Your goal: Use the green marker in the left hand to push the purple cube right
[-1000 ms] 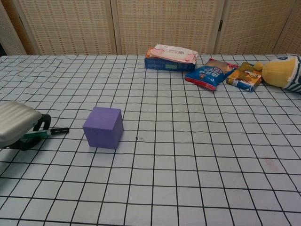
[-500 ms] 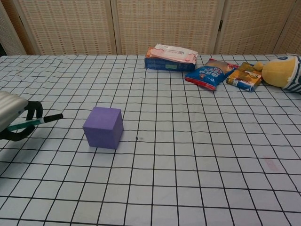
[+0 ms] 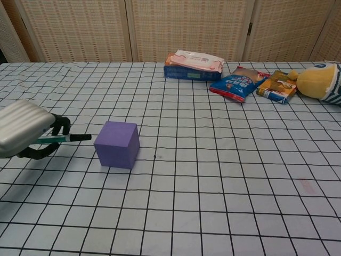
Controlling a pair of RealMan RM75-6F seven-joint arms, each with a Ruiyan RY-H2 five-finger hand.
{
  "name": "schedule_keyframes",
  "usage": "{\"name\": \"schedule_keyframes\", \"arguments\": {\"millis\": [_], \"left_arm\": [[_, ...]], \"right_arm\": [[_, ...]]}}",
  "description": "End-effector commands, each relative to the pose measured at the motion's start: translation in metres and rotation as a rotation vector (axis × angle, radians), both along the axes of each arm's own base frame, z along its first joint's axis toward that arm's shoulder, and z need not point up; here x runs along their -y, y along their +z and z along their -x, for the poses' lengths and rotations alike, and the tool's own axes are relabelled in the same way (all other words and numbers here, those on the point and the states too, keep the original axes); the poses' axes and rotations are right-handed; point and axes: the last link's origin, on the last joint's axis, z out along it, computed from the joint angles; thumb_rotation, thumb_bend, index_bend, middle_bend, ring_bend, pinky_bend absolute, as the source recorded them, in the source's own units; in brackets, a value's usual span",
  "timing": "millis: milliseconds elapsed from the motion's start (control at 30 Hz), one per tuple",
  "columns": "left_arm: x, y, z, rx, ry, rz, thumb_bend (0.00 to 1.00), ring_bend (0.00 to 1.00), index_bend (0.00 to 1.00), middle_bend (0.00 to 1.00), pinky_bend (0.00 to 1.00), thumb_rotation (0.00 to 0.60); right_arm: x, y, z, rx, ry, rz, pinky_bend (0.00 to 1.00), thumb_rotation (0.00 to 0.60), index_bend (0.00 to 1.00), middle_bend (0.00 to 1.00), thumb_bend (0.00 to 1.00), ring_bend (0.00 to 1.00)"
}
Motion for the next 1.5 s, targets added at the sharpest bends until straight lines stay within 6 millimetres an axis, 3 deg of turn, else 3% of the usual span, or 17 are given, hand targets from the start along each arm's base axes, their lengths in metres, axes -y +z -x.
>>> {"name": "schedule_keyframes", "arguments": {"millis": [33,567,733,1500], "left_arm": [[0.0,-0.006,-0.005,-0.004,-0.019,0.014,0.71,1.0,0.81,0.85,1.0,0.6],[-0.01,-0.031,-0.026,0.016,-0.037,0.073,0.71,1.0,0.81,0.85,1.0,0.6],[-0.014,-0.04,-0.048,0.037,-0.067,0.077,0.71,1.0,0.82,0.85,1.0,0.6],[-0.022,-0.066,-0.096,0.015,-0.135,0.102,0.71,1.0,0.82,0.85,1.0,0.6]], "right_arm": [[0.0,0.0,0.0,-0.001,-0.002,-0.001,0.0,0.528,0.0,0.0,0.13,0.0],[0.002,0.001,0.001,0.0,-0.01,0.001,0.0,0.53,0.0,0.0,0.13,0.0],[0.003,0.004,0.003,0.005,-0.018,0.006,0.0,0.529,0.0,0.0,0.13,0.0],[0.003,0.012,0.005,0.023,-0.029,0.018,0.0,0.529,0.0,0.0,0.13,0.0]]}}
